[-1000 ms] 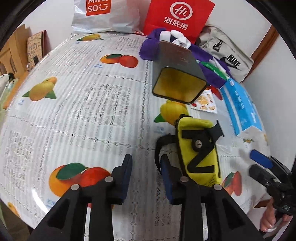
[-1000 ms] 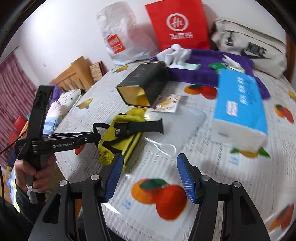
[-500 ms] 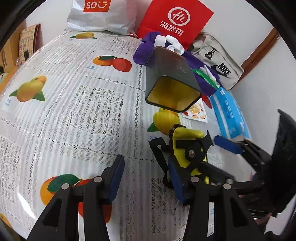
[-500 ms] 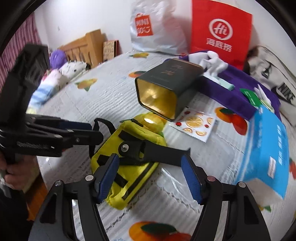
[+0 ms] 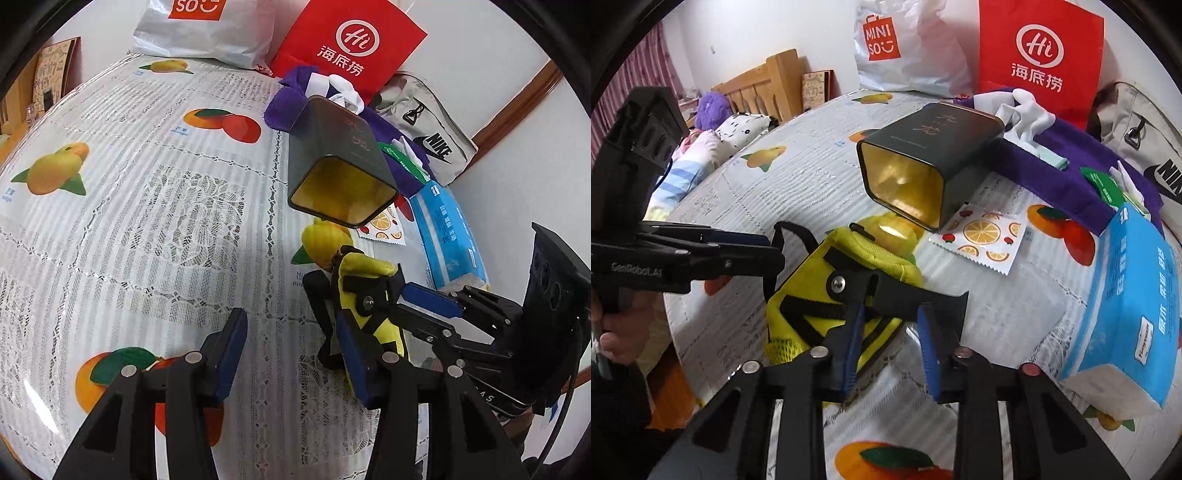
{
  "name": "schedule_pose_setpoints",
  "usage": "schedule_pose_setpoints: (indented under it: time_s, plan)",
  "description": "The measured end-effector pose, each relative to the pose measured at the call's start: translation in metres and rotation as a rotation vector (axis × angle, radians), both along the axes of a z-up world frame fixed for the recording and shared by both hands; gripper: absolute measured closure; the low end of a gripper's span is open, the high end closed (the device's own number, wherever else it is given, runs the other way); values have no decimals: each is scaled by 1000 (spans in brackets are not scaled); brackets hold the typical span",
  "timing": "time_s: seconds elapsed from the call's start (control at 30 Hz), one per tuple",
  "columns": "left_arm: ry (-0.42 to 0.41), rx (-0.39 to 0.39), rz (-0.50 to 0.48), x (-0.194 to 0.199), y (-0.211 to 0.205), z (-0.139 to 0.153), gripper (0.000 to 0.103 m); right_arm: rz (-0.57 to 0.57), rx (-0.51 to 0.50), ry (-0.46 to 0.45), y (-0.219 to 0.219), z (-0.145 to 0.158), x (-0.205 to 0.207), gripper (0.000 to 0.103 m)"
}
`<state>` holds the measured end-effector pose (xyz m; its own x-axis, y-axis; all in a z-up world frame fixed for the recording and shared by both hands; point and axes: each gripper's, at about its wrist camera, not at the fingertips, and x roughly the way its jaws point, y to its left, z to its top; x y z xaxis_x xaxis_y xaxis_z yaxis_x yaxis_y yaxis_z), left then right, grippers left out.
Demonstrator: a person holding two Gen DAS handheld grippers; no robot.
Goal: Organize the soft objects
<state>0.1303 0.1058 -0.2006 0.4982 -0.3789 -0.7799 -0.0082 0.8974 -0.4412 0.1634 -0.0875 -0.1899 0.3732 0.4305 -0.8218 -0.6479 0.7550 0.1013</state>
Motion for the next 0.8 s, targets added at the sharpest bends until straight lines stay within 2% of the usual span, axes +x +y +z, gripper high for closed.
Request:
schedule_pose_setpoints:
  time_s: [0.07,0.13,0.2,0.3,0.4,0.47,0.6,0.67,0.77,0.8]
  plan:
    - [0,0,0,0,0,0,55,9,-5,0,-1,0,-1,74]
    - [2,-4,2,-2,1,0,55,14,-9,-4,-2,0,-2,69]
    - [4,-7,3,-2,1,0,55,10,-11,-18,-3,3,-2,50]
    - [6,-5,3,-2,0,0,55,13,15,-39,-4,10,-3,35]
    - [4,-1,0,-3,0,0,55,39,-12,-90,4,13,-3,25]
    - [4,-2,-1,-3,0,0,54,71,-23,-99,12,9,1,25]
    - [6,-11,0,-2,1,0,54,118,-20,-30,23,-9,12,25]
    - [6,-10,0,-2,1,0,54,125,-29,-45,25,-12,12,26]
    - [6,-11,1,-1,1,0,54,112,-37,-43,21,-8,12,46]
    - [5,-13,2,-1,1,0,54,104,-37,-46,18,-6,12,61]
